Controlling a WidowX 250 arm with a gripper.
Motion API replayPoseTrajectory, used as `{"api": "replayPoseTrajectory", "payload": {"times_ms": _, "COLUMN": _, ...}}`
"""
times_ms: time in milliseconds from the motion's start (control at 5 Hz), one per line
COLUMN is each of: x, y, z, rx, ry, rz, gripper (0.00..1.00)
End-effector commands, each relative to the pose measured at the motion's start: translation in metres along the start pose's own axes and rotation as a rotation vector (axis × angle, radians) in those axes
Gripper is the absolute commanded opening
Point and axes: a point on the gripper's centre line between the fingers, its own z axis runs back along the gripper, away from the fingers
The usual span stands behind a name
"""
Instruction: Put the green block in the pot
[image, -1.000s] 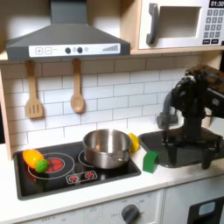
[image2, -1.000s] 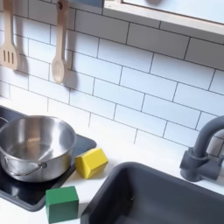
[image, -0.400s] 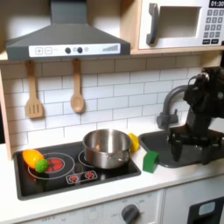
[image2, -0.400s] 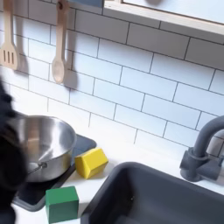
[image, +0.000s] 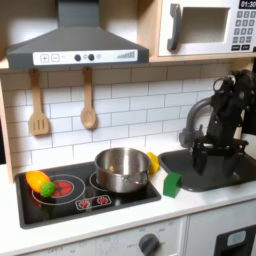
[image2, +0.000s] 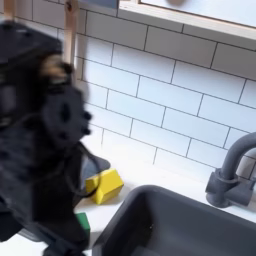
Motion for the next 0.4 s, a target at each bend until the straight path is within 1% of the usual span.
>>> {"api": "replayPoseTrajectory", "payload": {"times_ms": 0, "x": 0.032, "y": 0.010, "z": 0.000, "rx": -0.034, "ry": 0.034, "rz": 0.192, "gripper": 1.00}}
{"api": "replayPoseTrajectory", "payload": {"times_ms": 200, "x": 0.033, "y": 0.021, "z": -0.001, "rx": -0.035, "ry": 0.018, "rz": 0.166, "gripper": 1.00}}
